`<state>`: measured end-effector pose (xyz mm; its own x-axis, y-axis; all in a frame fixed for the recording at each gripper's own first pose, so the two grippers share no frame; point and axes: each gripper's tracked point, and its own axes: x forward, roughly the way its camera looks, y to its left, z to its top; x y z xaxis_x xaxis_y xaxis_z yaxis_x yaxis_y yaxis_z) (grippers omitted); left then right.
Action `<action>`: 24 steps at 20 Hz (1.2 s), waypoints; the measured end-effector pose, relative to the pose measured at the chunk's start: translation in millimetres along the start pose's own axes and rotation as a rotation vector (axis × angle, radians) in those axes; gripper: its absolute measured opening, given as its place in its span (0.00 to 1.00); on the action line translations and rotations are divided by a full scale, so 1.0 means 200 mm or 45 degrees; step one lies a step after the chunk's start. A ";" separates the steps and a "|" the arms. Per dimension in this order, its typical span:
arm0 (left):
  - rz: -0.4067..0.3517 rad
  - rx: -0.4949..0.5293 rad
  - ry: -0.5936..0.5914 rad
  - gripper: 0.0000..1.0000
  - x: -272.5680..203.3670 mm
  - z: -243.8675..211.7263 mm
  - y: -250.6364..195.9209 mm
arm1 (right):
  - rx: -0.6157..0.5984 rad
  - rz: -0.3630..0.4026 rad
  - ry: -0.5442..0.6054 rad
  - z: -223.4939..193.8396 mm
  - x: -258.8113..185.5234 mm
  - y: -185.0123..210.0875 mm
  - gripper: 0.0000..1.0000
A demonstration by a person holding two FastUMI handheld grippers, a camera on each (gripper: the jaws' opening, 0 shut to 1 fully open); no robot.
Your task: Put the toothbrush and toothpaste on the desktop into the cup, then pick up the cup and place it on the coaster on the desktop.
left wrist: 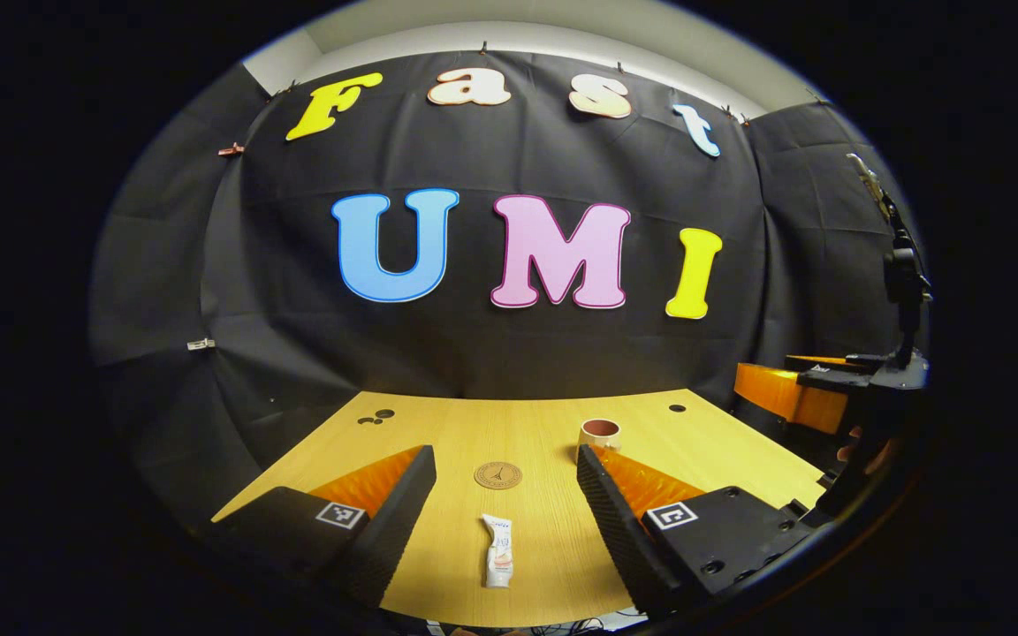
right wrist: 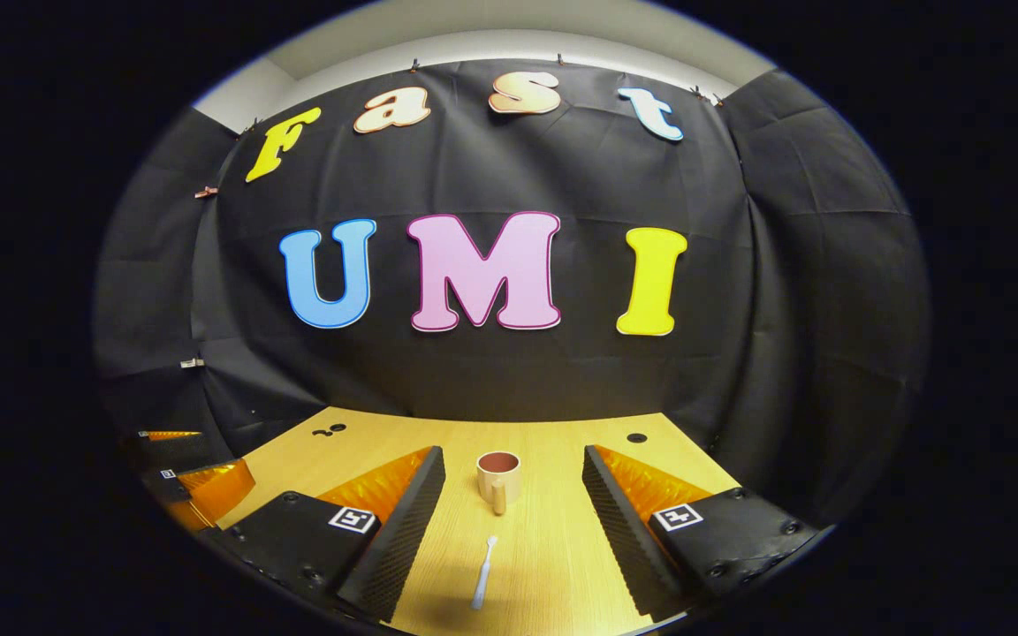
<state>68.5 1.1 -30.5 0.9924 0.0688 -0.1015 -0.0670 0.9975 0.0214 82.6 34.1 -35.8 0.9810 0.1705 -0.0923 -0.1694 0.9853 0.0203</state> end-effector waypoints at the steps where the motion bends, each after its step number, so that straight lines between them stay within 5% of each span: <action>1: 0.000 0.005 0.004 1.00 0.02 -0.01 -0.01 | 0.005 0.009 0.006 -0.01 0.02 0.01 0.96; 10: -0.034 0.042 0.116 1.00 0.17 -0.15 -0.02 | 0.007 0.010 0.060 -0.07 0.10 -0.02 0.97; 24: 0.013 0.039 0.593 1.00 0.50 -0.94 0.05 | -0.016 0.053 0.236 -0.28 0.29 -0.22 0.97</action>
<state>147.0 21.5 -226.8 0.8396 0.0845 -0.5367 -0.0664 0.9964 0.0531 142.0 1.8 -97.9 0.9391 0.2078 -0.2738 -0.2117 0.9772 0.0156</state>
